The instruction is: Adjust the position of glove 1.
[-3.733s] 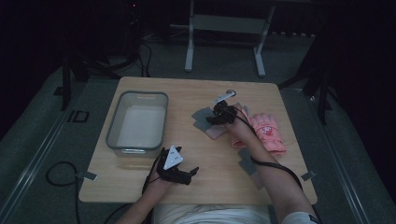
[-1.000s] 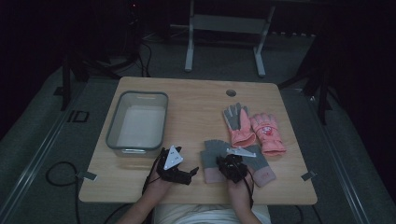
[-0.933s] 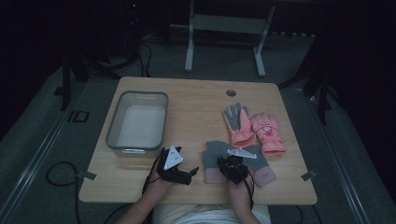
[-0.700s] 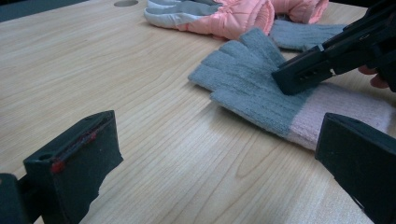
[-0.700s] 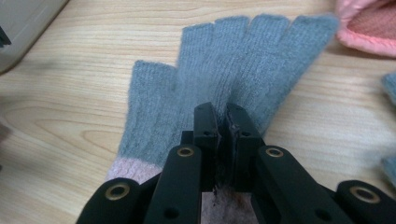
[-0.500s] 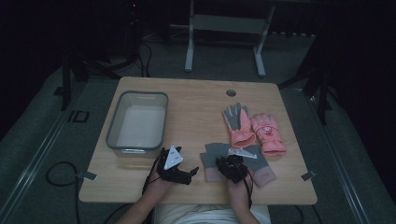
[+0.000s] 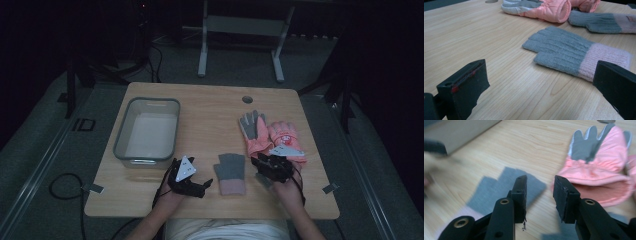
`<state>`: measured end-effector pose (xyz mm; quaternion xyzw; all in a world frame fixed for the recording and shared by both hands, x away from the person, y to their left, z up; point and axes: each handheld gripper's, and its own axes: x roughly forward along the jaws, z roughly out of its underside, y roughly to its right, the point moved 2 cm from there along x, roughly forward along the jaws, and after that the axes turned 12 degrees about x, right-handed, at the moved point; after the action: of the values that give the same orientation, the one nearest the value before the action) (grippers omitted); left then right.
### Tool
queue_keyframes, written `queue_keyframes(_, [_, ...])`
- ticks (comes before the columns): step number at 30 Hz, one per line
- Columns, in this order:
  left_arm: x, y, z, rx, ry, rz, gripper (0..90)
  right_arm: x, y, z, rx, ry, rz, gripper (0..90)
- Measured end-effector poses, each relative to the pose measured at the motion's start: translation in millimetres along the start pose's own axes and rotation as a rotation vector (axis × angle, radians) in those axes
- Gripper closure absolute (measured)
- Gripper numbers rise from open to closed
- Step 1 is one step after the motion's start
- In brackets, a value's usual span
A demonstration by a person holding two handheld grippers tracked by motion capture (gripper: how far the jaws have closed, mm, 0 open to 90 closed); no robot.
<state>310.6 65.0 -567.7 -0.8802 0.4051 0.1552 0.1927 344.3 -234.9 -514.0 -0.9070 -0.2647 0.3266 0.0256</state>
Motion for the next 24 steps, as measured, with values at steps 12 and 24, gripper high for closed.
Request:
queue_keyframes(12, [0.0,0.5,-0.1,0.003,-0.003,-0.006,0.0,-18.7,52.4,21.9,-0.175,-0.145,-0.056,63.4])
queue_keyframes(24, [0.2,1.0,-0.3,0.008,-0.004,-0.005,0.0,-6.4,71.4,45.2,-0.12,-0.189,-0.042,64.1])
